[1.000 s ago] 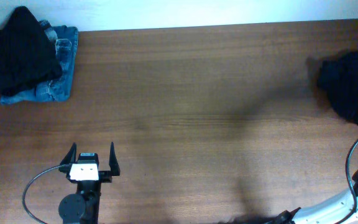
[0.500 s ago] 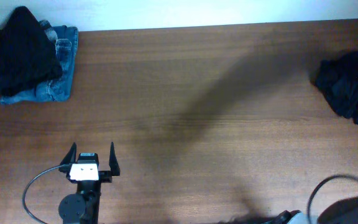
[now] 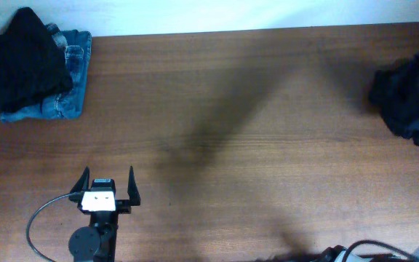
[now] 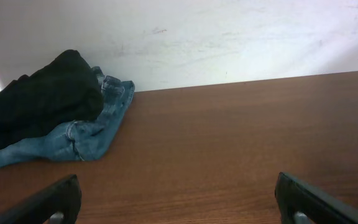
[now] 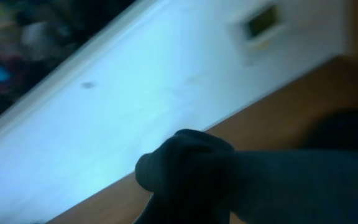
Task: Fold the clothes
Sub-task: 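Grasp a black garment with the right gripper and lift it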
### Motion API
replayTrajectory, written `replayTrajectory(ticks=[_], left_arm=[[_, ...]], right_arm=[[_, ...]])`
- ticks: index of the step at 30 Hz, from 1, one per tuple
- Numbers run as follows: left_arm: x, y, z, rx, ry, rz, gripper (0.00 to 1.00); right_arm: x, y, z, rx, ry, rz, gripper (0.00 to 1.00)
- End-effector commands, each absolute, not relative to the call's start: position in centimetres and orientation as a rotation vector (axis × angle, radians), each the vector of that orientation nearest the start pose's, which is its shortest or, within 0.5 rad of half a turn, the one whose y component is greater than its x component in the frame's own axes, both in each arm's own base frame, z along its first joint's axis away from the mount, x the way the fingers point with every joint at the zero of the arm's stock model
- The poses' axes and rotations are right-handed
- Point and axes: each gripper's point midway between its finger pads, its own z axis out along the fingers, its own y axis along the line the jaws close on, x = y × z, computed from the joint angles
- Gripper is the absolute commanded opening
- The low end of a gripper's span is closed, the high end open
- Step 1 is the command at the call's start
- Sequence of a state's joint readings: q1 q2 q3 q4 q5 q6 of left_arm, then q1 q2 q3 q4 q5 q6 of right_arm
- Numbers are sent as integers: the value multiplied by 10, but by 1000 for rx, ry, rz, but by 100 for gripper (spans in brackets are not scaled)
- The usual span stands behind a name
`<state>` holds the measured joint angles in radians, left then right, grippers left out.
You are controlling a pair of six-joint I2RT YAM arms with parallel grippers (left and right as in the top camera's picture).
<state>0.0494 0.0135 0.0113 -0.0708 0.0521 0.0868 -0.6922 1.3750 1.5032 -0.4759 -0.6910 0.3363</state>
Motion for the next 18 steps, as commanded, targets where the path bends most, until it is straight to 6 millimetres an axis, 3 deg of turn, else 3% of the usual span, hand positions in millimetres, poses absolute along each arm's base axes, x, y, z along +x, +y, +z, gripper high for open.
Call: replayTrajectory(ticks=[1, 3, 5, 9, 10, 16, 18], left_arm=[[246, 3, 158, 85, 1642, 66, 99], [246, 3, 158, 85, 1642, 66, 99], [246, 3, 158, 85, 1642, 66, 99], [246, 3, 158, 85, 1642, 66, 99], [246, 3, 158, 85, 1642, 66, 99], [246, 3, 158, 85, 1642, 66, 99], [246, 3, 158, 85, 1642, 66, 99]], right_arm=[[376, -113, 424, 303, 1761, 545, 4], [380, -94, 425, 258, 1770, 580, 4], [386, -57, 426, 166, 1788, 657, 4], [387, 32, 427, -56, 1816, 823, 4], [384, 65, 428, -151, 1817, 871, 4], [381, 154, 416, -276, 1855, 885, 4], [380, 166, 411, -305, 1868, 903, 4]])
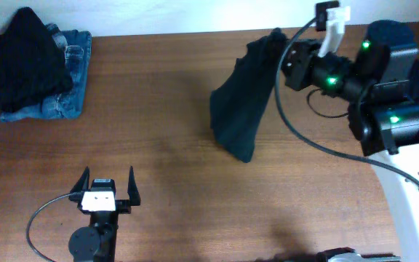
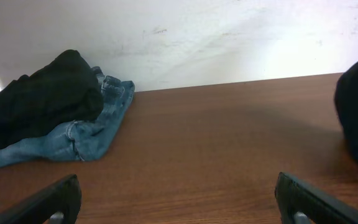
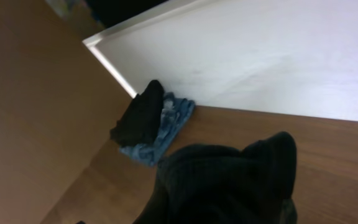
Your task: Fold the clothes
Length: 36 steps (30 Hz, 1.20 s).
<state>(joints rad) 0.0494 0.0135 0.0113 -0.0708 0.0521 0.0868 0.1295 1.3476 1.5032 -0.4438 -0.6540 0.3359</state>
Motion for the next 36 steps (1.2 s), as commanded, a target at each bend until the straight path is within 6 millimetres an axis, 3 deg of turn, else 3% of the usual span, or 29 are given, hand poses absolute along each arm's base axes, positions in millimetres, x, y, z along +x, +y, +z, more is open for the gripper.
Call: replayTrajectory(ticks=[1, 2, 3, 5, 10, 14, 19, 33, 36], left_arm=[[246, 3, 158, 85, 1642, 66, 99], [246, 3, 158, 85, 1642, 66, 99], [246, 3, 158, 85, 1642, 66, 99], [246, 3, 158, 85, 1642, 66, 99], [246, 3, 158, 85, 1642, 66, 99], [246, 3, 158, 85, 1642, 66, 99], [246, 3, 158, 85, 1642, 66, 99], [246, 3, 158, 85, 1642, 66, 99], [246, 3, 158, 85, 1642, 66, 99]], right_arm=[[382, 167, 409, -300, 1873, 899, 4], [394, 154, 403, -221, 1893, 804, 4], [412, 118, 395, -43, 1913, 577, 4], [421, 81, 386, 115, 1929, 362, 4], [418, 64, 399, 99, 1884, 225, 4], [404, 28, 434, 174, 1773, 18, 4], [384, -9, 457, 272, 1696, -193, 4], [355, -77, 450, 516, 1682, -509, 4], [348, -100, 445, 568, 1690, -566, 4]])
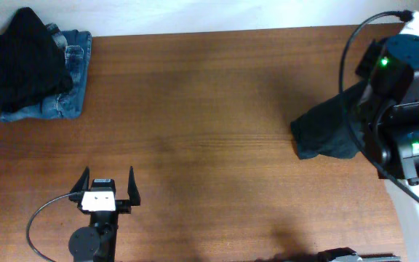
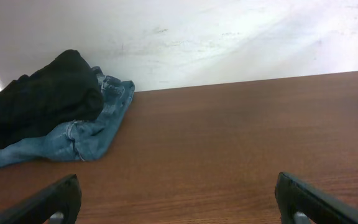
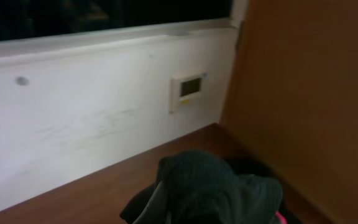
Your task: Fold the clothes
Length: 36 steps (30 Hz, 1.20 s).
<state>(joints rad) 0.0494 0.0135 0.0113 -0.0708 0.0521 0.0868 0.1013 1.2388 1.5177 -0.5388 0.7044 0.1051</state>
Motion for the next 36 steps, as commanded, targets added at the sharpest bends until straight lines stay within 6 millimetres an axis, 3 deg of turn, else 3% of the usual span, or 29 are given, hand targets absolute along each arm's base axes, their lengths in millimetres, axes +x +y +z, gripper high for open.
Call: replayTrajectory(ticks=[1, 7, 13, 16, 17, 24, 31, 36], left_arm=[[246, 3, 158, 85, 1642, 66, 99], [246, 3, 158, 85, 1642, 66, 99], [246, 3, 158, 85, 1642, 66, 99], [246, 3, 158, 85, 1642, 66, 99], [246, 3, 158, 85, 1642, 66, 99], [246, 3, 158, 85, 1642, 66, 99], [246, 3, 158, 85, 1642, 66, 99], [246, 3, 158, 85, 1642, 66, 99]], right_arm=[[346, -108, 444, 587, 1690, -583, 4], [323, -156, 431, 709, 1717, -702, 4], [317, -165, 422, 737, 1749, -709, 8], [333, -150, 418, 665, 1784, -576, 9], [347, -133, 414, 585, 1823, -454, 9], [379, -73, 399, 414, 1905, -34, 9], [409, -6, 365, 172, 2035, 395, 8], [420, 23, 343, 75, 2094, 613, 7]])
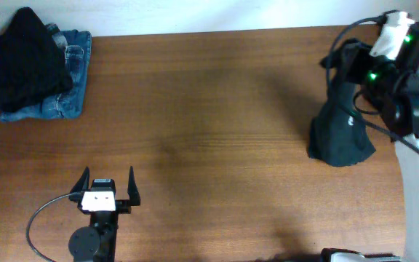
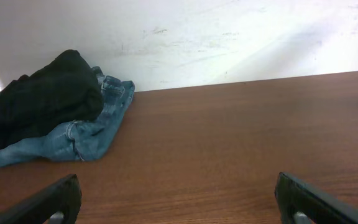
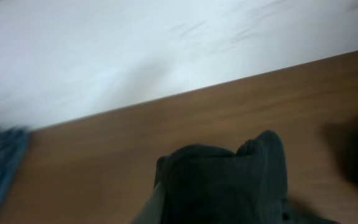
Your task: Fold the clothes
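A dark garment hangs from my right gripper, which is shut on its top end above the table's right side; its lower end is down by the wood. In the right wrist view the bunched dark cloth hides the fingers. My left gripper rests open near the front left, nothing between its fingers. A pile of black cloth on blue jeans lies at the back left corner; the same pile shows in the left wrist view.
The wooden table ends at a white wall along its far edge. A grey cable loops beside the left arm at the front left. The white right arm stands along the right edge.
The right gripper moved toward the far edge and slightly left with the dark garment, which now hangs longer and more upright. The left arm and the back-left pile did not move.
First a dark heap lay at the far right edge with the right arm out of sight. Then the right gripper held a dark garment spread in the air over the back middle. Later it held it bunched low at the right, and now lifted there.
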### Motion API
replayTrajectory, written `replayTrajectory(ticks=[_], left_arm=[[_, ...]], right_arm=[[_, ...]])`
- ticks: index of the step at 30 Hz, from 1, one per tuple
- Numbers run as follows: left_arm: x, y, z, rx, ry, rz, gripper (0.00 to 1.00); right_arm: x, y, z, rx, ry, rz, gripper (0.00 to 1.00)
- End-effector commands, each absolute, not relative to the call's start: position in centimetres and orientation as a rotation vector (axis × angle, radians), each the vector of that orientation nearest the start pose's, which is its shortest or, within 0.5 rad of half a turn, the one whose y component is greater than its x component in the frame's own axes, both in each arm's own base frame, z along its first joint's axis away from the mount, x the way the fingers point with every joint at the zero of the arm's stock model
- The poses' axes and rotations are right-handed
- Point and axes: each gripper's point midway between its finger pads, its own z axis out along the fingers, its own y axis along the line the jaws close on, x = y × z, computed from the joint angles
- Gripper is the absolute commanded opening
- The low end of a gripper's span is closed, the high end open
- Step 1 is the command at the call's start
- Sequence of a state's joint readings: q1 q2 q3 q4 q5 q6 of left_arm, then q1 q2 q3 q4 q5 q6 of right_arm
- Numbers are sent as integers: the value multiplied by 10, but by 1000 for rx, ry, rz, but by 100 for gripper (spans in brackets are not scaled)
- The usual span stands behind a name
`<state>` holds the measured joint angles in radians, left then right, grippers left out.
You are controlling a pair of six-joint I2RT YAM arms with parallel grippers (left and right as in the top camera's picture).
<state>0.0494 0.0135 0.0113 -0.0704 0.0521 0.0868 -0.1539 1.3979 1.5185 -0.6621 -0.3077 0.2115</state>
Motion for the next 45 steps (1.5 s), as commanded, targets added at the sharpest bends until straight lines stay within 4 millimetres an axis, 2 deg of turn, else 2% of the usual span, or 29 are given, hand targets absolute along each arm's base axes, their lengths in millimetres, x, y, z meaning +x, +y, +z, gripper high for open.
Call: replayTrajectory(ticks=[1, 8, 13, 17, 23, 29, 36, 40, 41, 45], left_arm=[[246, 3, 158, 85, 1642, 66, 99], [246, 3, 158, 85, 1642, 66, 99], [246, 3, 158, 85, 1642, 66, 99], [246, 3, 158, 85, 1642, 66, 99], [246, 3, 158, 85, 1642, 66, 99], [246, 3, 158, 85, 1642, 66, 99], [246, 3, 158, 85, 1642, 66, 99], [246, 3, 158, 85, 1642, 66, 99], [246, 3, 158, 85, 1642, 66, 99], [246, 3, 158, 85, 1642, 66, 99]], right_arm=[[422, 29, 337, 59, 2108, 659, 7], [431, 65, 306, -32, 2175, 895, 4], [434, 93, 290, -90, 2219, 944, 4], [431, 125, 288, -191, 2219, 945, 4], [429, 158, 279, -258, 2252, 826, 4], [418, 202, 266, -348, 2286, 739, 4], [396, 257, 241, -487, 2340, 796, 4], [387, 278, 227, -541, 2369, 816, 5], [384, 286, 221, -564, 2374, 824, 12], [379, 299, 213, -599, 2386, 834, 12]])
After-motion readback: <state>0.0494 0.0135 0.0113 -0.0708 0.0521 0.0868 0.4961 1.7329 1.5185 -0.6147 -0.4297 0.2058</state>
